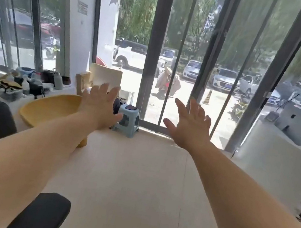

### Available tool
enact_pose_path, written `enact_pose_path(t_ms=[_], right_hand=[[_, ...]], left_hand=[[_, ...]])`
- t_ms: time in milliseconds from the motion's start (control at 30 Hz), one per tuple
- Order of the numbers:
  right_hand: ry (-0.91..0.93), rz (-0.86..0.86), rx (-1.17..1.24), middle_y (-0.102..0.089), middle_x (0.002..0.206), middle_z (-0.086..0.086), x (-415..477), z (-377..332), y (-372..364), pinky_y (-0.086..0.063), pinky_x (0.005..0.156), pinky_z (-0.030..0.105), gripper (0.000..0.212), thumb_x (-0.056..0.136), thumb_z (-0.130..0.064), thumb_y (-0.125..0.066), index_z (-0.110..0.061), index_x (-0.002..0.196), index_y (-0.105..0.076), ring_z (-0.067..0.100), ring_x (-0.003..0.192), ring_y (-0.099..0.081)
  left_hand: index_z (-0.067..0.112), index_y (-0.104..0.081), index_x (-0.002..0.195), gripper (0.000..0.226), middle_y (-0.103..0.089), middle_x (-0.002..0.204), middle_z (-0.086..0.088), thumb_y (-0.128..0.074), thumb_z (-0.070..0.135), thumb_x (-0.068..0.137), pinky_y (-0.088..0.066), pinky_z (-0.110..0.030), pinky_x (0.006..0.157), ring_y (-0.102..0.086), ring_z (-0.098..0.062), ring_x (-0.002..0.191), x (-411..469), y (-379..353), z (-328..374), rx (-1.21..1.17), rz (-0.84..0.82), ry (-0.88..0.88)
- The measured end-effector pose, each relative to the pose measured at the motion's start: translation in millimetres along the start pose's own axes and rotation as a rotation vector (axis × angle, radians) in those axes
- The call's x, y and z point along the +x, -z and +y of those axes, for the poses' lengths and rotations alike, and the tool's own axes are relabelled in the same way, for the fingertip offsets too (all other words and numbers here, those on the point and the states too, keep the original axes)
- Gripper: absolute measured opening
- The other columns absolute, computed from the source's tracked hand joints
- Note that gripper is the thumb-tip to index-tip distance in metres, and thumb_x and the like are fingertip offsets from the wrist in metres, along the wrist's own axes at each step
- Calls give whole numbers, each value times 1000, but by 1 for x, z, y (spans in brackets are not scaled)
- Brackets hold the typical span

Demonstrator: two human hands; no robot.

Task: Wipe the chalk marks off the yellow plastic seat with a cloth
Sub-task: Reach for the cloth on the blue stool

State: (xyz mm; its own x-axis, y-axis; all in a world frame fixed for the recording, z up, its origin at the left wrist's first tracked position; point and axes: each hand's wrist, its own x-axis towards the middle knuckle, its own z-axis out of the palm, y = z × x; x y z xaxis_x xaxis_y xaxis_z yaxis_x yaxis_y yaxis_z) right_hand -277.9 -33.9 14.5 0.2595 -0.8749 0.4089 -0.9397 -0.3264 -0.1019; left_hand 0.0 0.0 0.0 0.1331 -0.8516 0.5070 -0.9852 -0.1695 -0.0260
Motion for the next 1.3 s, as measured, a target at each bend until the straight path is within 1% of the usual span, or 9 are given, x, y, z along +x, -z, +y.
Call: enact_pose_path(t_ms=[133, 300, 433, 600, 700, 933, 1067, 1167, 1300], right_hand=[[-20, -128, -5, 9, 171, 4, 84, -6, -64, -7, 123, 60, 76, 98, -68, -39, -43, 160, -3, 35, 156, -1], [-20, -182, -14, 6, 171, 6, 183, 2, -144, -11, 123, 60, 76, 98, -68, -39, -42, 160, -4, 36, 156, -4], [-34, -249, 1, 6, 171, 7, 262, 24, -218, -11, 123, 60, 78, 97, -70, -38, -41, 160, -2, 36, 156, -3], [-8, -294, 37, 6, 171, 5, 386, 54, -310, -13, 123, 60, 79, 96, -71, -39, -41, 160, -4, 36, 156, -5], [-2, -353, 84, 5, 171, 3, 461, 68, -356, -14, 122, 60, 79, 95, -72, -40, -42, 160, -5, 35, 156, -5], [30, -422, 87, -5, 170, 4, 624, 85, -444, -19, 119, 60, 78, 94, -71, -45, -41, 160, -13, 34, 155, -12], [43, -457, 92, -9, 170, 6, 714, 81, -509, -21, 119, 58, 76, 95, -69, -45, -40, 159, -17, 32, 154, -14], [64, -448, 87, -17, 168, 5, 763, 79, -545, -27, 118, 56, 74, 96, -67, -46, -37, 159, -22, 31, 152, -23], [45, -595, 124, -23, 166, 1, 852, 66, -616, -30, 119, 53, 74, 96, -62, -52, -33, 159, -25, 27, 151, -27]], left_hand=[[32, -13, 152, 87, -23, 158, -10, -51, 68, 83, -31, -59, 109, -28, -37, 141, 80, -62, -21, 37, -122, -8], [29, -21, 151, 84, -28, 157, -11, -52, 68, 83, -33, -59, 109, -34, -37, 139, 178, -136, -35, 50, -195, -32], [29, -21, 152, 83, -27, 158, -10, -53, 66, 85, -35, -57, 107, -33, -36, 140, 248, -208, -37, 71, -272, -33], [30, -17, 154, 86, -26, 159, -10, -54, 65, 84, -35, -57, 107, -34, -37, 140, 344, -301, -44, 104, -344, 29], [30, -20, 153, 86, -30, 156, -10, -56, 64, 82, -37, -56, 106, -38, -37, 136, 405, -347, -46, 81, -393, 86], [29, -22, 153, 84, -29, 157, -8, -53, 65, 83, -37, -54, 105, -36, -34, 137, 537, -456, -62, 51, -453, 142], [29, -23, 153, 85, -29, 157, -8, -55, 64, 82, -36, -53, 107, -35, -33, 138, 612, -542, -85, -6, -515, 198], [31, -19, 154, 86, -28, 157, -7, -56, 63, 82, -37, -52, 104, -36, -33, 137, 654, -591, -101, -41, -526, 188], [32, -16, 154, 89, -30, 156, -7, -56, 64, 82, -38, -51, 104, -38, -33, 137, 734, -680, -137, -110, -613, 190]])
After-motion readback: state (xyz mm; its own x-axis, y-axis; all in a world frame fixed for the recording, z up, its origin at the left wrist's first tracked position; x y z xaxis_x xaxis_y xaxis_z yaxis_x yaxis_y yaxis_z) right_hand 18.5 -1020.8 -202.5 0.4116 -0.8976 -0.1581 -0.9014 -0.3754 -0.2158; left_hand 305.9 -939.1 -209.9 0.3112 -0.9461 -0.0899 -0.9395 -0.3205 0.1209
